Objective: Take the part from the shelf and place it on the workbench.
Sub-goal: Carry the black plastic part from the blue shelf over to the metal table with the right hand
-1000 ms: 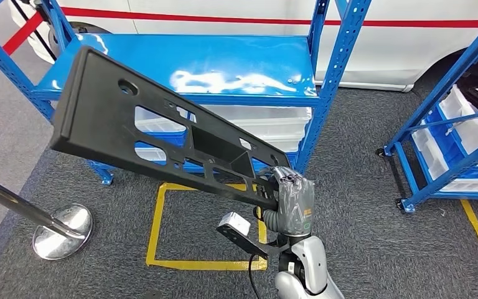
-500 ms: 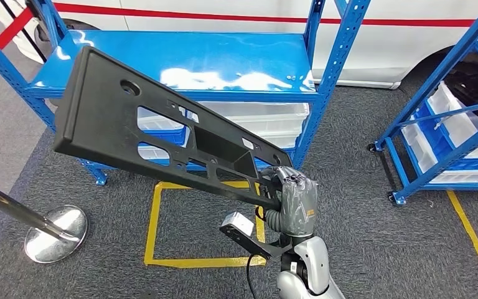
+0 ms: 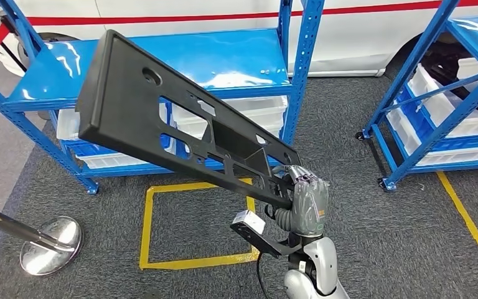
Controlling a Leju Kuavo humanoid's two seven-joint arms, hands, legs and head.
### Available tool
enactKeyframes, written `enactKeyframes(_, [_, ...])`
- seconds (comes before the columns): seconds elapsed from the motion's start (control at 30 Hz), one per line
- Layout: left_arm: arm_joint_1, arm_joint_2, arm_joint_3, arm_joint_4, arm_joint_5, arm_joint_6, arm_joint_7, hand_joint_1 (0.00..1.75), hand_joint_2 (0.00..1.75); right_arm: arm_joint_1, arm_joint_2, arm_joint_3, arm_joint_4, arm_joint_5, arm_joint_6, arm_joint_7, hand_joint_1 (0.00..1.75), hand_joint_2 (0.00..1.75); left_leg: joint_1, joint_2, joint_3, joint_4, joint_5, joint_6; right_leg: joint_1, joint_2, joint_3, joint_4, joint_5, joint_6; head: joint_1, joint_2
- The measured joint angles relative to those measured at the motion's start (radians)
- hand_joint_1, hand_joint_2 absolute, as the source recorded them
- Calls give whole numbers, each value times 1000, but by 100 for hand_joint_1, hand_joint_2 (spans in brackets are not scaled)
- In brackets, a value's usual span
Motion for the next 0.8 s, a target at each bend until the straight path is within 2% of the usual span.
enactKeyframes(0.03, [1,0,0,0,-1,0,0,0,175,2,0,-1,0,-1,0,-1,171,175,0,-1,-16,40,-10,0,2,5,-2,1,1,-1,0,0])
enactKeyframes(0.07, [1,0,0,0,-1,0,0,0,175,4,0,-2,0,-3,0,-3,171,175,0,-2,-15,42,1,3,5,11,-2,2,1,-2,0,0])
enactKeyframes(0.1, [1,0,0,0,-3,0,1,0,175,5,0,-2,0,-4,0,-6,171,175,-1,-4,7,3,28,8,7,17,-2,2,1,-2,0,0])
enactKeyframes(0.17, [0,2,1,0,-6,0,1,0,175,5,1,-3,-1,-8,0,-11,171,175,-4,-23,80,-137,92,25,10,29,-1,4,2,-1,0,0])
enactKeyframes(0.2, [0,3,1,0,-7,0,1,0,175,5,1,-4,-2,-11,0,-13,171,175,-7,-34,109,-195,110,34,10,35,-2,4,3,2,0,0])
enactKeyframes(0.23, [-1,5,1,0,-7,0,1,0,175,5,2,-4,-3,-14,0,-14,171,175,-9,-43,125,-231,118,41,9,39,-5,5,6,6,0,0])
enactKeyframes(0.3, [-3,6,1,0,-8,-1,1,0,175,5,3,-4,-4,-17,-1,-14,171,175,-14,-43,130,-249,120,47,5,48,-10,2,12,18,0,0])
enactKeyframes(0.37, [-3,4,1,0,-8,-1,1,0,175,6,3,-6,-7,-18,-1,-17,171,175,-7,-31,136,-269,133,49,7,48,-15,3,8,30,1,0])
enactKeyframes(0.43, [-4,2,1,0,-8,-2,1,0,175,6,3,-7,-11,-18,-1,-19,171,175,0,-17,141,-288,145,53,8,29,-45,66,-36,40,4,0])
enactKeyframes(0.5, [-3,2,1,0,-8,-2,1,0,175,8,2,-8,-11,-19,-1,-20,171,175,-1,-3,139,-288,146,56,1,7,-103,194,-98,50,5,0])
enactKeyframes(0.53, [-2,2,1,0,-8,-3,1,0,175,10,2,-8,-11,-20,-1,-21,171,175,-1,3,137,-286,145,55,-3,3,-125,243,-114,54,5,0])
enactKeyframes(0.57, [-2,2,1,0,-8,-3,1,0,175,12,1,-9,-11,-21,-1,-22,171,175,-1,10,135,-282,144,54,-6,-1,-131,259,-110,58,5,0])
enactKeyframes(0.6, [-1,2,1,0,-8,-3,1,0,175,14,0,-10,-11,-22,-1,-24,171,175,0,16,134,-278,142,52,-10,-4,-116,234,-88,61,5,0])
enactKeyframes(0.63, [-1,2,1,0,-8,-3,1,0,175,15,-1,-11,-11,-24,-1,-27,171,175,1,20,133,-273,138,49,-13,-11,-83,174,-55,63,5,0])
enactKeyframes(0.7, [-1,1,2,0,-9,-3,1,0,175,16,-1,-13,-14,-28,-1,-34,171,175,-1,28,132,-260,129,38,-13,-29,-16,50,-16,59,5,0])
enactKeyframes(0.73, [-1,1,2,0,-10,-3,1,0,175,18,0,-15,-16,-31,-1,-38,171,175,-3,31,131,-255,126,32,-10,-33,0,18,-11,55,5,0])
enactKeyframes(0.8, [-2,2,4,0,-10,-3,1,0,175,24,0,-20,-21,-38,-1,-47,171,175,-5,36,131,-253,124,21,-5,-27,1,7,-13,42,4,0])
